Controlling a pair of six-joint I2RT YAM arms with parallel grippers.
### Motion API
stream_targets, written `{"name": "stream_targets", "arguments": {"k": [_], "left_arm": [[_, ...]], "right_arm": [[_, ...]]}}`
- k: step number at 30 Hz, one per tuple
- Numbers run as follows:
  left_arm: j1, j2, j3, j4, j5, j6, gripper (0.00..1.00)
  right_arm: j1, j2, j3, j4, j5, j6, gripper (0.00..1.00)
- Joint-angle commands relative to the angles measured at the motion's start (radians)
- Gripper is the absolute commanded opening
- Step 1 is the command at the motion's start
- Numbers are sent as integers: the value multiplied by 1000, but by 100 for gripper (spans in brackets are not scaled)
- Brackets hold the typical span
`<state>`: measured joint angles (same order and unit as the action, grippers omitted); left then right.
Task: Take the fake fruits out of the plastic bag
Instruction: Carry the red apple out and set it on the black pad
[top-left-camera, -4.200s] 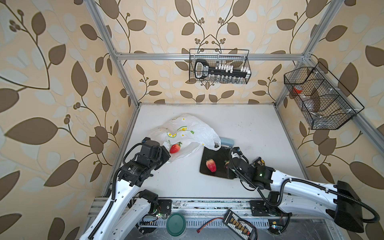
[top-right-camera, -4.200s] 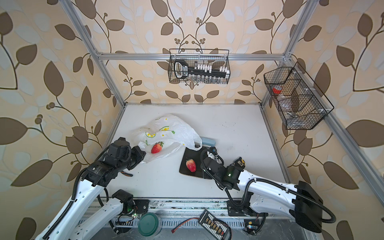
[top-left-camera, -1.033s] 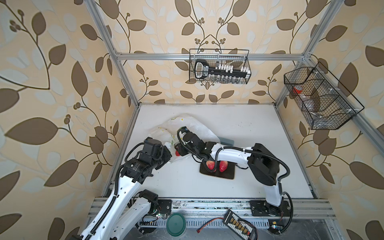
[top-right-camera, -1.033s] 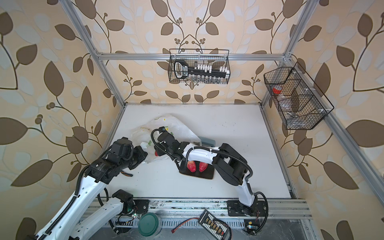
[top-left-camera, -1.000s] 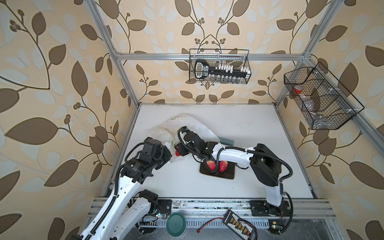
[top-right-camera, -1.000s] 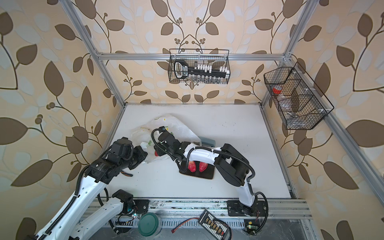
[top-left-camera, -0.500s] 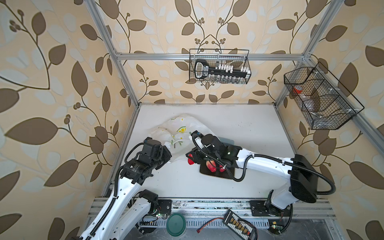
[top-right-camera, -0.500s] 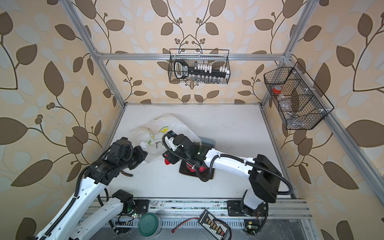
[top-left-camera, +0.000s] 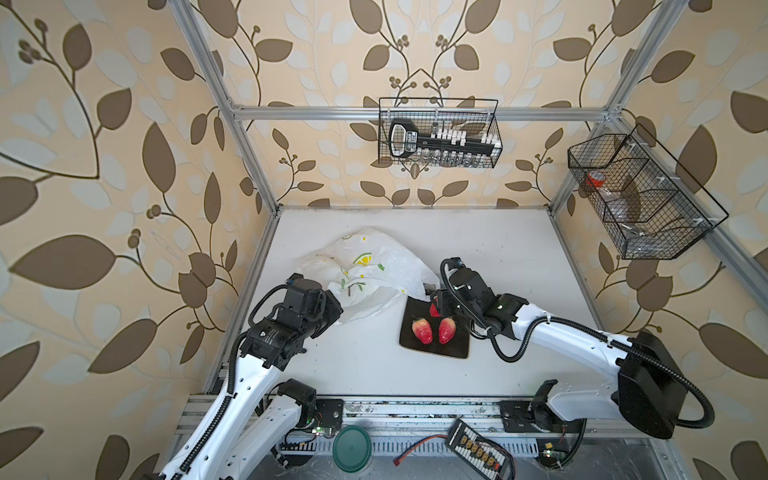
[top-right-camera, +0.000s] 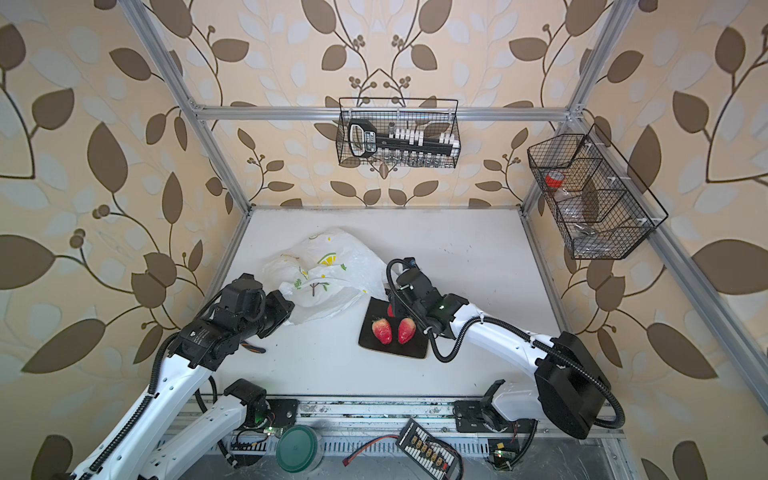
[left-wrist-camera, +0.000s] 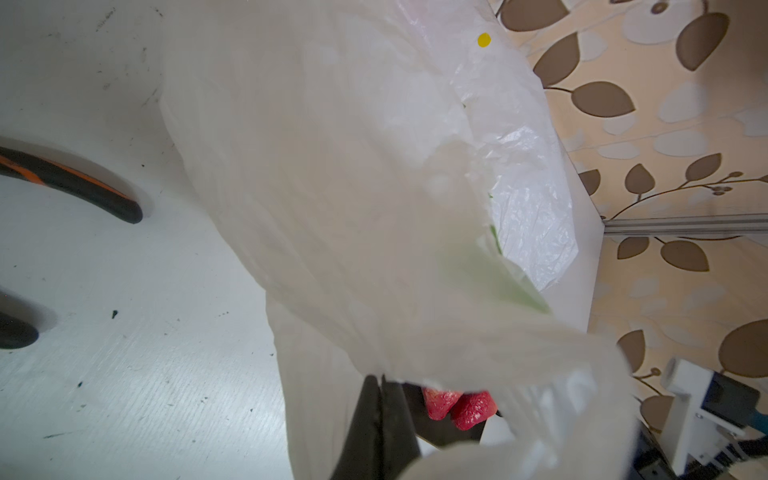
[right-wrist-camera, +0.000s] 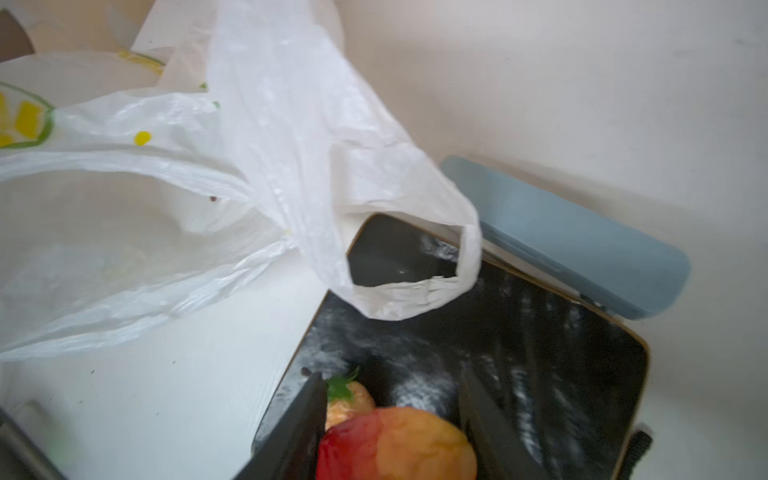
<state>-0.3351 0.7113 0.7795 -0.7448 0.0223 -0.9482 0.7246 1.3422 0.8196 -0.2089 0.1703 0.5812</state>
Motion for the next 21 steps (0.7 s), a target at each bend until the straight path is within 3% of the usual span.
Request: {"name": "stream_targets", "arguments": {"k": [1, 16, 21], "left_arm": [[-12, -12, -10, 16, -22, -8, 0], [-12, -16, -8, 8, -21, 0, 0], [-12, -19, -8, 14, -20, 2, 0]], "right_arm": [[-28, 39, -22, 71, 27, 58, 40], [-62, 225, -94, 248, -12, 124, 45], [-63, 241, -98, 266, -15, 128, 59]]}}
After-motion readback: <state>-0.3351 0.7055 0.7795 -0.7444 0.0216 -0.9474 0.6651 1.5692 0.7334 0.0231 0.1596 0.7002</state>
